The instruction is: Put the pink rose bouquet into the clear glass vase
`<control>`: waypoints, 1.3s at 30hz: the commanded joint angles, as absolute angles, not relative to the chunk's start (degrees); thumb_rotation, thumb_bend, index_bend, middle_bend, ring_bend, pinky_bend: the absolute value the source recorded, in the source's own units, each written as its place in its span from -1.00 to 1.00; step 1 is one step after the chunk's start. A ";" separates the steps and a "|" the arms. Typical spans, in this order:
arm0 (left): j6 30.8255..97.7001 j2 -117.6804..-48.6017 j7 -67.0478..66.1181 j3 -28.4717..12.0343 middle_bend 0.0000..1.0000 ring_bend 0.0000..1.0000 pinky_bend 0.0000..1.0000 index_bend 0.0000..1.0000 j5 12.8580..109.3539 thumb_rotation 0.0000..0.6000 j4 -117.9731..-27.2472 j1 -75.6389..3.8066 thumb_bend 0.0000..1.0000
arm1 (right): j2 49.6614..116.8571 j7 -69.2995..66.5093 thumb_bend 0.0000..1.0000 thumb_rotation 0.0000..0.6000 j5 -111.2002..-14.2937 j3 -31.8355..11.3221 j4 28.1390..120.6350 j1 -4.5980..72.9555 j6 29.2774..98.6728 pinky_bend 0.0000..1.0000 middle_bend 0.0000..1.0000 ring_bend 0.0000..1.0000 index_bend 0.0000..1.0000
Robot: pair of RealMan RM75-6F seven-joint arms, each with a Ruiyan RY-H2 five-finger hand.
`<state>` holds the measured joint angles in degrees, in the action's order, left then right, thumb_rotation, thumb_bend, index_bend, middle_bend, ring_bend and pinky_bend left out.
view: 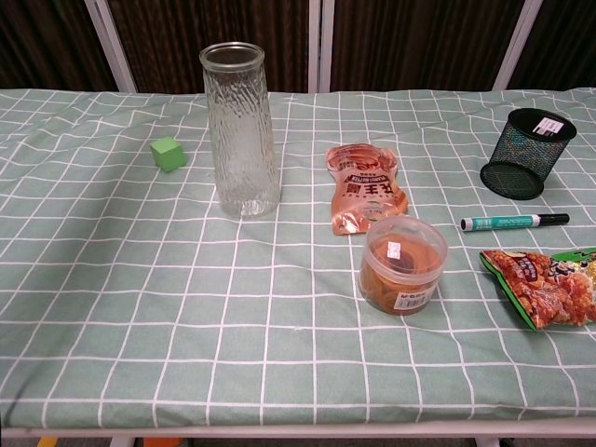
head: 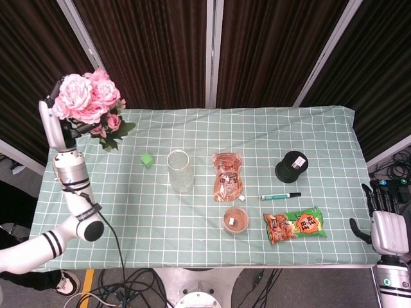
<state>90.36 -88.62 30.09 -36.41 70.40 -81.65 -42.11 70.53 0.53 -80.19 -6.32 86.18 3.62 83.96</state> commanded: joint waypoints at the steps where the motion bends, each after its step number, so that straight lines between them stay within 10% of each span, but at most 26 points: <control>1: 88.74 -89.59 32.17 -39.08 -0.13 -0.17 0.04 -0.10 67.50 1.00 -84.65 -43.38 -0.63 | 70.50 0.53 -0.51 1.00 -80.05 -6.36 86.14 3.61 83.90 -1.00 -1.00 -1.00 -1.00; 39: 83.01 -106.23 39.33 -37.23 -0.18 -0.23 -0.02 -0.15 67.31 1.00 -69.27 -53.73 -0.63 | 70.30 -1.23 -0.51 1.00 -78.64 -6.56 84.43 3.22 82.96 -1.00 -1.00 -1.00 -1.00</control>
<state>82.86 -105.22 38.30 -38.08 66.43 -70.94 -53.55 70.30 -1.23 -78.63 -6.57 84.43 3.22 82.96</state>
